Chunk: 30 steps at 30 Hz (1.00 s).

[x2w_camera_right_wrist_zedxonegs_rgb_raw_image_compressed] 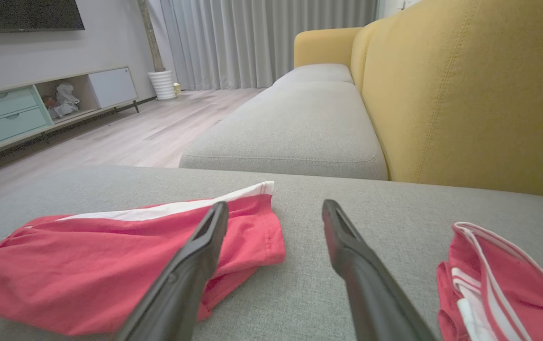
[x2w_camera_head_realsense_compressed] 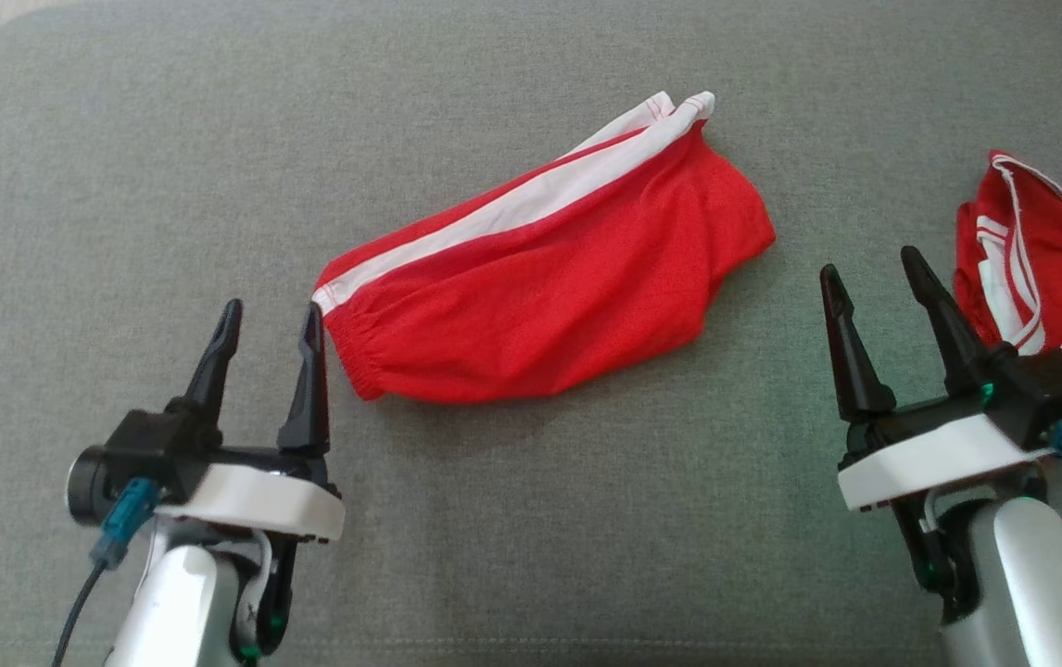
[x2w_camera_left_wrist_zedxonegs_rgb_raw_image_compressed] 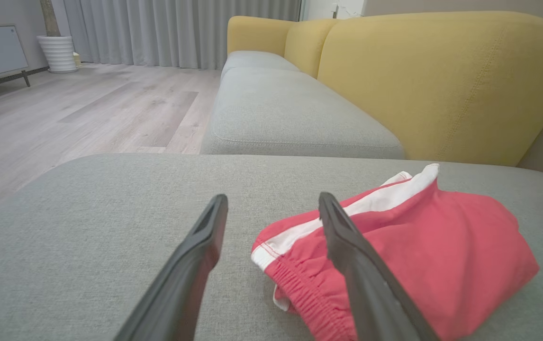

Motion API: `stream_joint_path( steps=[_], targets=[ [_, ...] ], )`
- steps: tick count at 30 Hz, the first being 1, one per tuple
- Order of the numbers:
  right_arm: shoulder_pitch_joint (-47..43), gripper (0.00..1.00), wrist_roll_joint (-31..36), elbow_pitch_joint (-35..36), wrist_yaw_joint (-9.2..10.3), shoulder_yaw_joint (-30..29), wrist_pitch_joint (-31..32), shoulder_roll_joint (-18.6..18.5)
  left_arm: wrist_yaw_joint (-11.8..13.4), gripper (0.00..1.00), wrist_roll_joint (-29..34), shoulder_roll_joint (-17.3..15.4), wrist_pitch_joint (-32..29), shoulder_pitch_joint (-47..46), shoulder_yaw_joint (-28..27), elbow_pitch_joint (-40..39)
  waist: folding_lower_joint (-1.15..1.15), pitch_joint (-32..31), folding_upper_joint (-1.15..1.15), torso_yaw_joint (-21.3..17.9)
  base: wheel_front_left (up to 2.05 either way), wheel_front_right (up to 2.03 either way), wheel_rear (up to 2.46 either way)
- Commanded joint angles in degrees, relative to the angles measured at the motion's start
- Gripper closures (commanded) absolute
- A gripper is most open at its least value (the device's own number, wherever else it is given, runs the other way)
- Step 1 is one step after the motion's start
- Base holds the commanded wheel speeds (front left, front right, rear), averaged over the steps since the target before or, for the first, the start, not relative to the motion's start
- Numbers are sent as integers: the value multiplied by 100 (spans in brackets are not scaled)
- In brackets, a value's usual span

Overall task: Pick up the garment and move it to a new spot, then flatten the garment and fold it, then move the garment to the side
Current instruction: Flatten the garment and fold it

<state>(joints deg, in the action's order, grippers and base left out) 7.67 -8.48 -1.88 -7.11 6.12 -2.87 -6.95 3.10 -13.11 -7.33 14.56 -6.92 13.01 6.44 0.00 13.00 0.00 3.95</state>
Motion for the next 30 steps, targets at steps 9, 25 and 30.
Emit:
stream_joint_path(
  steps=[9, 25, 30],
  targets=[
    [-100, 0, 23, 489, -37, -13, 125, 130, 26, 0, 100, -40, 43, -9, -297, -282, 0, 15, 0, -34, 0, 0, 0],
    [521, 0, -115, -217, -37, -180, 73, 137, -59, 0, 156, 93, 43, -411, -404, -354, 0, 463, 0, 137, 0, 0, 0],
    [1433, 0, -180, -1453, -37, -102, 48, 36, -166, 0, 171, 209, 43, -727, -346, -332, 0, 773, 0, 378, 0, 0, 0]
  ],
)
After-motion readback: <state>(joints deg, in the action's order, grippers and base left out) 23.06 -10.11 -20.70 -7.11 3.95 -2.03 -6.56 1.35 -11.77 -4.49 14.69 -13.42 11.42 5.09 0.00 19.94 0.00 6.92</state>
